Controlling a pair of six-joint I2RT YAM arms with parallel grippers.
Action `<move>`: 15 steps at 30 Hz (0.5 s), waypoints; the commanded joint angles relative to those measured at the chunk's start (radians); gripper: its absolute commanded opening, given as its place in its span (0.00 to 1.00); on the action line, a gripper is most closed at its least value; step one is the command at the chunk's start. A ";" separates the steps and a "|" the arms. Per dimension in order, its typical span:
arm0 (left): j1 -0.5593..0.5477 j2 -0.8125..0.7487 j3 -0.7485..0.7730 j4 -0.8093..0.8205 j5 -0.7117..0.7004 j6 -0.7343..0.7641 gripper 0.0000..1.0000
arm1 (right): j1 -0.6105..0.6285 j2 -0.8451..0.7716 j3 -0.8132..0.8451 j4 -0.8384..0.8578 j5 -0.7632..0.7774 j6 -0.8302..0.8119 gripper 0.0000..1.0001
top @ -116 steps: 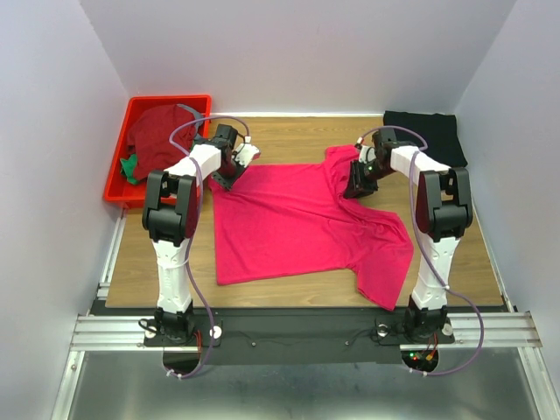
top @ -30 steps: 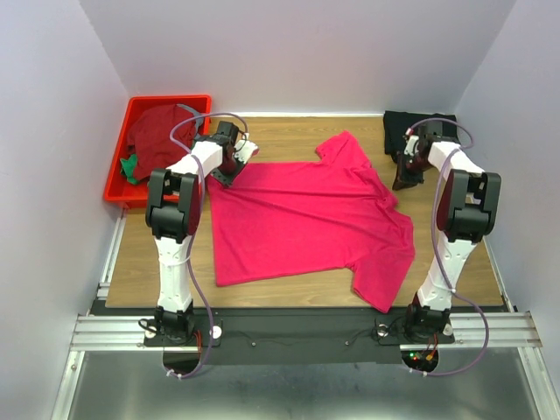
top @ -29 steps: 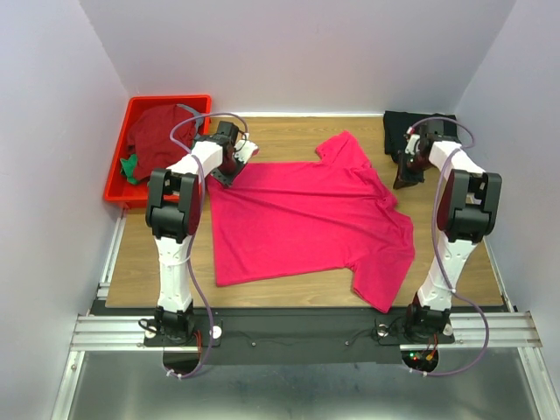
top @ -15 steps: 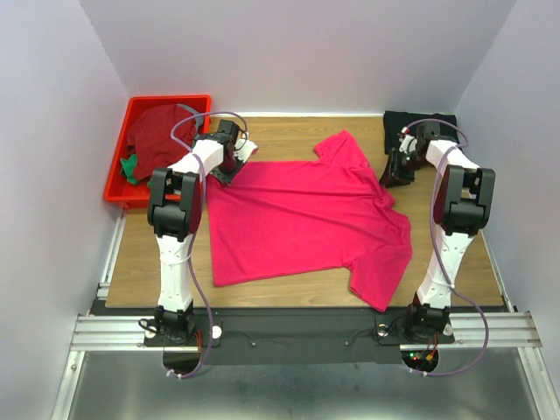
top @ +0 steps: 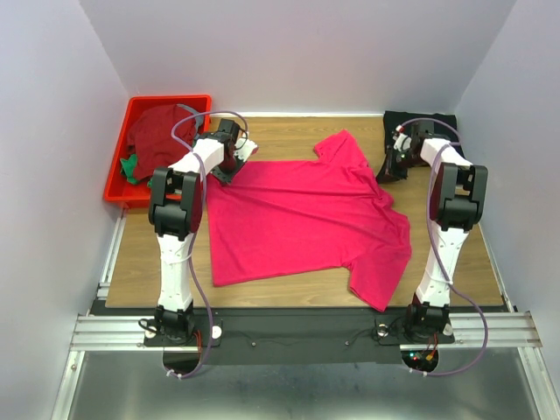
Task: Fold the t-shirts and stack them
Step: Flatten the tshirt out
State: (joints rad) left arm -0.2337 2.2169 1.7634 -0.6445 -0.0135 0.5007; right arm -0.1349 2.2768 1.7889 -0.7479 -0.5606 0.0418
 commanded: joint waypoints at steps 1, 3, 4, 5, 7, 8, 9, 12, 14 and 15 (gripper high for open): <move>0.017 0.063 -0.027 -0.032 -0.008 0.004 0.00 | -0.020 -0.023 0.046 0.022 0.079 -0.023 0.01; 0.017 0.063 -0.025 -0.032 -0.006 0.002 0.00 | -0.041 -0.034 0.058 0.027 0.102 -0.016 0.00; 0.017 0.064 -0.025 -0.030 -0.006 0.001 0.00 | -0.048 -0.037 0.064 0.033 0.102 -0.014 0.01; 0.017 0.066 -0.024 -0.032 -0.006 0.002 0.00 | -0.057 -0.043 0.072 0.035 0.099 -0.008 0.01; 0.017 0.066 -0.022 -0.032 -0.005 0.001 0.00 | -0.058 -0.042 0.081 0.032 0.062 -0.013 0.01; 0.017 0.066 -0.024 -0.032 -0.005 0.002 0.00 | -0.058 -0.043 0.076 0.033 0.044 -0.007 0.01; 0.017 0.064 -0.024 -0.030 -0.005 0.002 0.00 | -0.057 -0.051 0.060 0.032 0.015 -0.003 0.01; 0.017 0.059 -0.028 -0.030 0.000 0.002 0.00 | -0.057 -0.071 0.021 0.028 -0.006 -0.006 0.01; 0.017 0.056 -0.028 -0.029 0.000 0.002 0.00 | -0.055 -0.086 0.006 0.031 0.036 -0.011 0.01; 0.017 0.055 -0.031 -0.030 0.000 0.002 0.00 | -0.055 -0.091 0.003 0.033 0.095 -0.011 0.01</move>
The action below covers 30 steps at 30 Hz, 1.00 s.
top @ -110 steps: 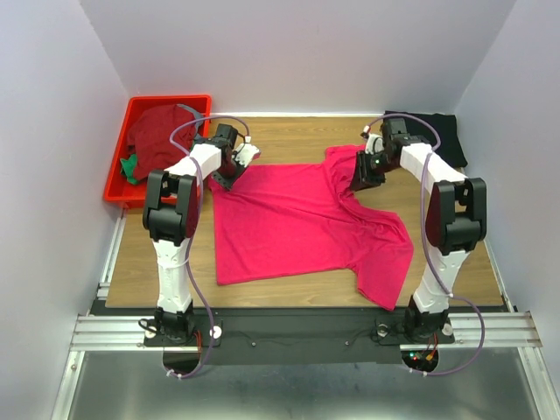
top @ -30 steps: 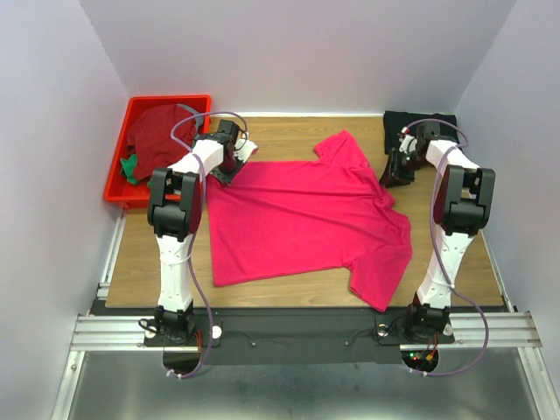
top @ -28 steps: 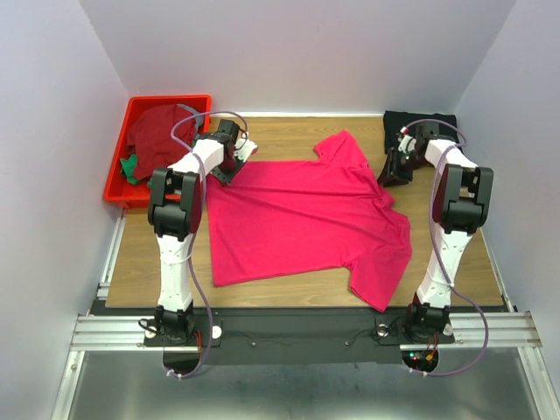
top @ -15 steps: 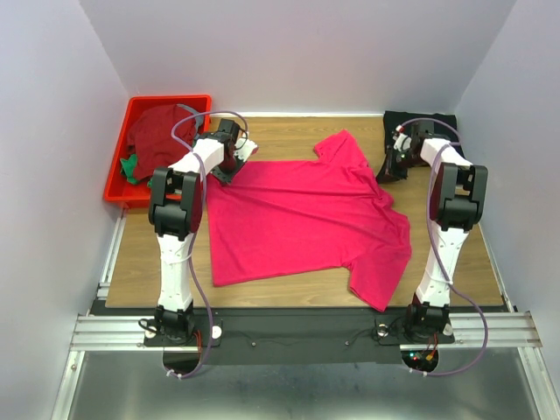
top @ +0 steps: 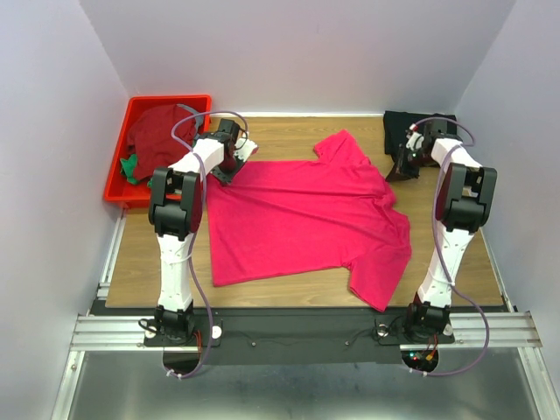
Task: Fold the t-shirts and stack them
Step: Flatten the tshirt out
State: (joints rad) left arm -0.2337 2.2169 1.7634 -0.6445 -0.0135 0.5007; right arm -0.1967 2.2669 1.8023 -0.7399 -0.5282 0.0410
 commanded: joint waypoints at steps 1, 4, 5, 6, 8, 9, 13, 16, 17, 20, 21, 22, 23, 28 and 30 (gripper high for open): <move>0.017 0.056 -0.032 -0.029 -0.002 0.002 0.00 | 0.006 -0.084 -0.011 0.034 0.103 -0.006 0.01; 0.017 0.058 -0.033 -0.029 -0.006 0.001 0.00 | 0.002 -0.090 -0.015 0.066 0.236 0.013 0.01; 0.017 0.056 -0.035 -0.029 -0.008 0.001 0.00 | 0.000 -0.098 -0.018 0.086 0.267 0.023 0.01; 0.019 0.052 -0.039 -0.029 -0.011 0.001 0.00 | 0.000 -0.099 -0.018 0.094 0.304 0.028 0.01; 0.020 0.043 -0.050 -0.017 -0.014 -0.001 0.00 | 0.000 -0.095 -0.015 0.108 0.326 0.026 0.00; 0.020 0.040 -0.050 -0.017 -0.014 -0.002 0.00 | 0.000 -0.093 -0.012 0.111 0.333 0.028 0.00; 0.023 0.033 -0.041 -0.015 -0.009 -0.008 0.00 | 0.000 -0.064 0.022 0.119 0.353 0.033 0.00; 0.023 0.009 -0.028 -0.026 0.073 0.001 0.00 | 0.002 -0.066 0.038 0.091 0.341 -0.001 0.01; 0.023 0.000 -0.024 -0.030 0.095 0.009 0.01 | 0.000 -0.072 0.045 0.071 0.336 -0.021 0.01; 0.023 -0.049 0.008 -0.058 0.226 0.033 0.16 | 0.000 -0.122 0.060 0.010 0.303 -0.093 0.32; 0.022 -0.075 0.031 -0.061 0.257 0.035 0.19 | 0.000 -0.145 0.046 0.010 0.263 -0.104 0.42; 0.020 -0.083 0.047 -0.063 0.282 0.029 0.25 | 0.000 -0.185 0.045 0.010 0.235 -0.127 0.49; 0.019 -0.089 0.062 -0.067 0.328 0.027 0.27 | 0.002 -0.194 0.052 0.017 0.211 -0.128 0.52; 0.016 -0.091 0.182 -0.058 0.472 -0.005 0.33 | 0.031 -0.144 0.214 0.030 0.102 -0.104 0.46; 0.017 -0.102 0.192 -0.024 0.498 -0.048 0.34 | 0.062 -0.078 0.274 0.042 0.093 -0.081 0.42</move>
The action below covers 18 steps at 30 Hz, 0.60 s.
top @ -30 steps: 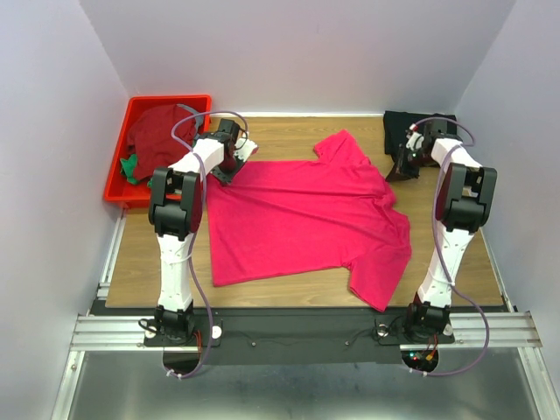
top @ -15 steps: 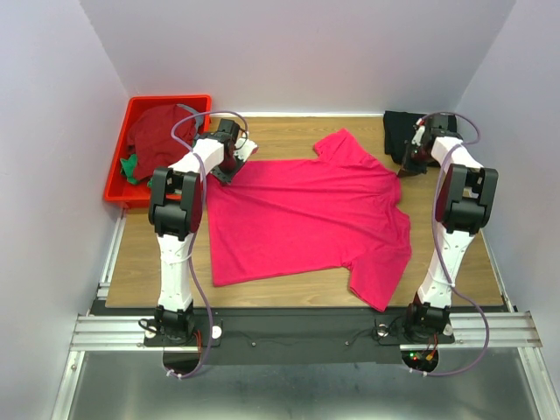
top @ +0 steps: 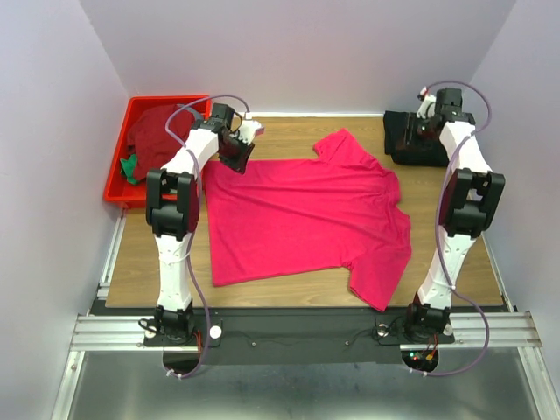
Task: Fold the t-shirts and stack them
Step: Flatten the tshirt out
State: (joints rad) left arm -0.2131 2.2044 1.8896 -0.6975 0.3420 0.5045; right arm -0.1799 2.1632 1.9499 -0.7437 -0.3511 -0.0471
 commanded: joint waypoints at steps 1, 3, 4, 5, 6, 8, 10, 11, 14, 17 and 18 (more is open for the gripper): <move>-0.005 -0.095 0.066 0.067 0.156 -0.061 0.34 | 0.059 0.050 0.159 0.047 -0.083 0.013 0.39; -0.003 -0.109 0.062 0.096 0.184 -0.089 0.34 | 0.100 0.131 0.265 0.058 -0.083 0.029 0.28; -0.005 -0.110 0.065 0.119 0.181 -0.101 0.34 | 0.114 0.159 0.291 0.076 -0.091 0.035 0.24; -0.003 -0.112 0.066 0.124 0.181 -0.107 0.34 | 0.129 0.181 0.319 0.086 -0.089 0.036 0.21; -0.003 -0.107 0.078 0.122 0.181 -0.115 0.34 | 0.158 0.225 0.361 0.092 -0.091 0.038 0.15; -0.005 -0.104 0.089 0.118 0.175 -0.119 0.33 | 0.177 0.262 0.397 0.112 -0.095 0.038 0.13; -0.003 -0.103 0.097 0.105 0.161 -0.124 0.32 | 0.217 0.320 0.444 0.125 -0.085 0.038 0.07; -0.003 -0.106 0.098 0.099 0.155 -0.126 0.32 | 0.232 0.339 0.455 0.129 -0.072 0.039 0.03; -0.002 -0.115 0.085 0.089 0.127 -0.126 0.32 | 0.244 0.386 0.474 0.136 -0.031 0.043 0.00; -0.002 -0.135 0.040 0.096 0.115 -0.119 0.32 | 0.260 0.392 0.437 0.138 0.040 0.041 0.01; 0.000 -0.146 0.014 0.101 0.115 -0.118 0.32 | 0.266 0.386 0.422 0.138 0.061 0.038 0.01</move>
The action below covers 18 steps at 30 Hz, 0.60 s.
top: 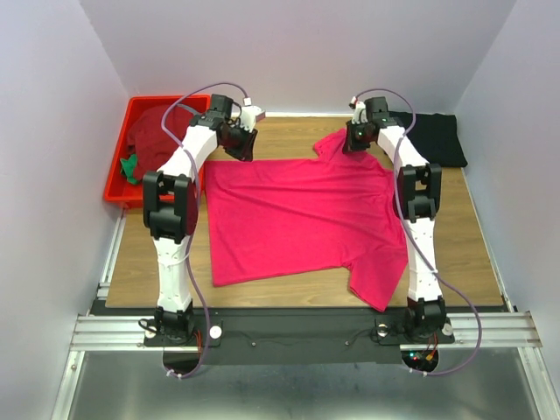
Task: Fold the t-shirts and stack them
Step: Flatten the tshirt out
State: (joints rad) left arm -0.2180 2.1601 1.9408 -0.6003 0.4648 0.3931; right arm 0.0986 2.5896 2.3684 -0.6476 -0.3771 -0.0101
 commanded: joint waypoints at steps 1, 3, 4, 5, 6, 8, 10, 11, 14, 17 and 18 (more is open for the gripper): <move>0.005 -0.106 -0.049 0.013 -0.009 -0.007 0.32 | -0.011 -0.043 -0.014 0.045 0.128 -0.005 0.01; 0.005 -0.112 -0.072 0.017 -0.012 -0.005 0.32 | -0.005 -0.043 -0.044 0.046 0.156 -0.016 0.01; 0.006 -0.109 -0.077 0.022 -0.012 -0.005 0.32 | -0.005 -0.040 -0.049 0.046 0.171 -0.030 0.01; 0.005 -0.105 -0.082 0.022 -0.017 -0.007 0.32 | 0.001 -0.023 -0.044 0.046 0.179 -0.036 0.01; 0.006 -0.102 -0.080 0.017 -0.020 -0.007 0.32 | 0.004 -0.010 -0.035 0.046 0.211 -0.042 0.01; 0.006 -0.092 -0.079 0.011 -0.025 -0.007 0.32 | 0.009 0.032 0.003 0.043 0.248 -0.057 0.01; 0.008 -0.082 -0.071 -0.004 -0.035 -0.007 0.32 | 0.015 0.088 0.069 0.043 0.294 -0.071 0.01; 0.009 -0.077 -0.066 -0.010 -0.041 -0.002 0.32 | 0.018 0.107 0.093 0.045 0.308 -0.074 0.01; 0.012 -0.059 -0.043 -0.038 -0.057 0.003 0.32 | 0.018 0.187 0.193 0.058 0.346 -0.096 0.02; 0.016 -0.051 -0.039 -0.053 -0.069 0.003 0.32 | 0.018 0.208 0.209 0.136 0.339 -0.114 0.04; 0.017 -0.052 -0.042 -0.056 -0.072 0.003 0.32 | 0.019 0.204 0.197 0.172 0.333 -0.114 0.07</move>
State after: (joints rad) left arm -0.2119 2.1307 1.8721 -0.6216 0.4099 0.3920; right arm 0.1188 2.7388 2.5702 -0.5526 -0.1078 -0.0814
